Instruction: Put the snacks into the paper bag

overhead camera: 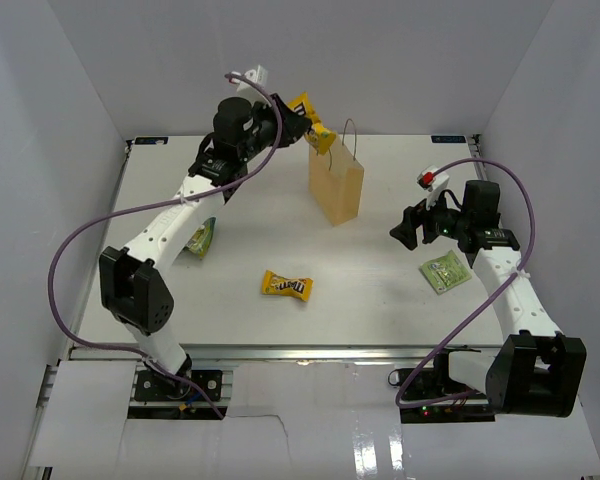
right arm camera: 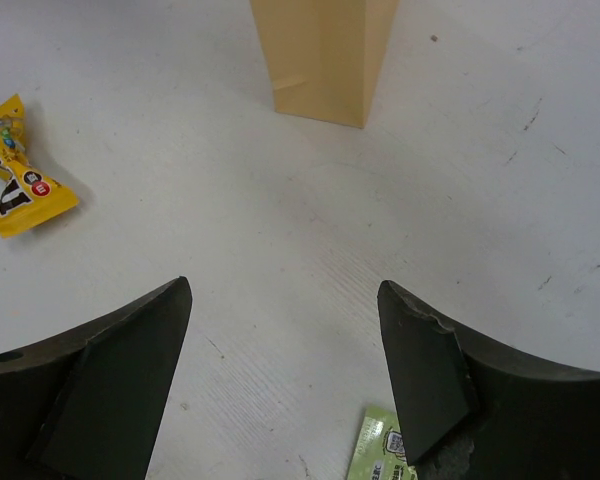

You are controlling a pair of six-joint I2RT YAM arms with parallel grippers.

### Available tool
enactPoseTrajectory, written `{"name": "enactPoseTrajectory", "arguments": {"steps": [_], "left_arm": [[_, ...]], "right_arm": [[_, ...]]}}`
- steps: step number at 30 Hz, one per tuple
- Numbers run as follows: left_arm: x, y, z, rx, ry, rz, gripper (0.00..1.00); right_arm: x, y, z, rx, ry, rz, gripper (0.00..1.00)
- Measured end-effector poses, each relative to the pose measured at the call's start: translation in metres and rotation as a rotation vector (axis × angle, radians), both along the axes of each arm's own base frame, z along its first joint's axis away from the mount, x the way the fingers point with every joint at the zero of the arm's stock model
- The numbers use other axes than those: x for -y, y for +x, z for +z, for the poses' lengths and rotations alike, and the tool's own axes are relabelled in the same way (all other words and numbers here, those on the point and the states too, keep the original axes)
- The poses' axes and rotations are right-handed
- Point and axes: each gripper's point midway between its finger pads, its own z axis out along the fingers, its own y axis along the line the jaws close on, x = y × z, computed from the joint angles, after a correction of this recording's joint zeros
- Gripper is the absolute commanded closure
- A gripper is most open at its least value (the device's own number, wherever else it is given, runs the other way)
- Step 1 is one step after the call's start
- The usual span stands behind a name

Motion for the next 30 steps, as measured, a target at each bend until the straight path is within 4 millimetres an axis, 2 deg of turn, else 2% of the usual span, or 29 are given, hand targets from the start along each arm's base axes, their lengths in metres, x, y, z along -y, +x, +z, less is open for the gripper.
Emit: {"name": "enactPoseTrajectory", "arguments": {"steps": [1,4,5,7,10,12,15,18,20,25,30], "left_arm": [[0.005,0.004,0.019,0.054,-0.006,-0.008,1.0],[0.018,0.019,0.059,0.168,-0.02,-0.014,1.0],[0.024,0.026,0.066,0.195,-0.021,-0.015,1.0],[0.032,0.039,0.067,0.214,-0.011,-0.008,1.0],[0.049,0.063,0.05,0.217,0.018,0.005,1.0],[0.06,0.075,0.028,0.196,0.049,0.008,1.0],[0.07,0.087,-0.01,0.151,0.11,0.01,1.0],[0.073,0.091,-0.035,0.114,0.156,0.005,1.0],[0.073,0.091,-0.043,0.103,0.178,0.005,1.0],[0.07,0.09,-0.045,0.111,0.201,0.007,1.0],[0.068,0.088,-0.056,0.096,0.222,0.003,0.97]], "right_arm": [[0.0,0.0,0.0,0.0,0.0,0.0,0.19],[0.0,-0.001,-0.002,-0.004,0.001,0.0,0.2],[0.0,-0.002,-0.004,-0.009,0.001,0.0,0.2],[0.0,-0.003,-0.007,-0.017,0.002,0.001,0.2],[0.0,-0.004,-0.009,-0.022,0.002,0.0,0.2],[0.0,-0.006,-0.011,-0.025,0.002,0.0,0.2],[0.0,-0.007,-0.01,-0.022,0.002,-0.001,0.2],[0.0,-0.008,-0.011,-0.021,0.003,-0.002,0.2],[0.001,-0.008,-0.013,-0.026,0.003,-0.003,0.2],[0.001,-0.01,-0.015,-0.032,0.004,-0.002,0.2],[0.001,-0.011,-0.019,-0.041,0.004,-0.002,0.2]]}}
